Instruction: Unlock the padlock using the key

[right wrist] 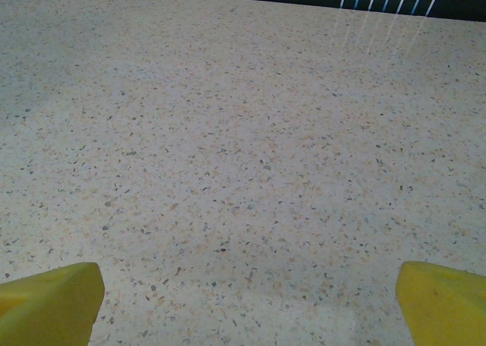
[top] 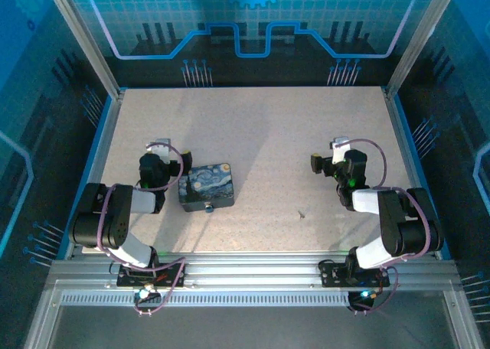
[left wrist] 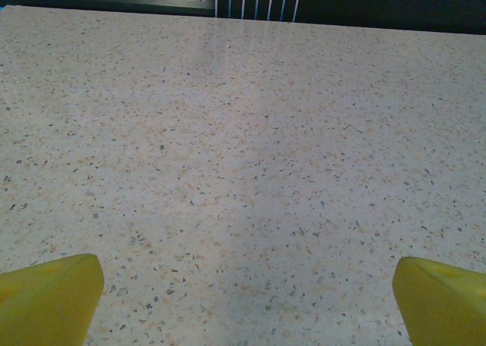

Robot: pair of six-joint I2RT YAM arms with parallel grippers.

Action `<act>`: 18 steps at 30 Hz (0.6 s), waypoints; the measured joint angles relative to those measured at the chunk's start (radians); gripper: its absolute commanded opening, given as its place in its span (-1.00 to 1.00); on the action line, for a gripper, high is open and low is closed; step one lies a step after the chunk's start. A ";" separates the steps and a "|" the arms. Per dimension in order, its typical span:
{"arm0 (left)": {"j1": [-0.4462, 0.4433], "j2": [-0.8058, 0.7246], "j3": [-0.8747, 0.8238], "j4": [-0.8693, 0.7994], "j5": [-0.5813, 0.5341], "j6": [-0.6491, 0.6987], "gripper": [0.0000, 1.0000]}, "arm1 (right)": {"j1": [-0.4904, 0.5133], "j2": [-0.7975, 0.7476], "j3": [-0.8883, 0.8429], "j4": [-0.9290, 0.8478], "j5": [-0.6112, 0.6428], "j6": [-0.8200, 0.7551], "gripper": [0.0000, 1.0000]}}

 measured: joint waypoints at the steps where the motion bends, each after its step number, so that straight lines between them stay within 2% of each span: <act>1: 0.000 0.000 0.000 0.001 0.000 0.000 0.98 | 0.000 0.000 0.000 0.000 0.000 0.000 0.99; 5: 0.000 -0.026 -0.024 0.008 -0.001 0.000 0.98 | 0.000 -0.027 0.000 -0.023 0.000 0.000 0.99; 10: 0.000 -0.167 -0.042 -0.055 -0.002 0.000 0.98 | 0.000 -0.155 0.018 -0.138 0.001 0.007 0.99; 14: 0.000 -0.315 -0.009 -0.190 -0.005 -0.030 0.98 | 0.000 -0.242 0.071 -0.274 -0.008 0.053 0.99; 18: 0.000 -0.426 0.125 -0.436 -0.006 -0.150 0.98 | 0.005 -0.296 0.165 -0.452 -0.062 0.140 0.99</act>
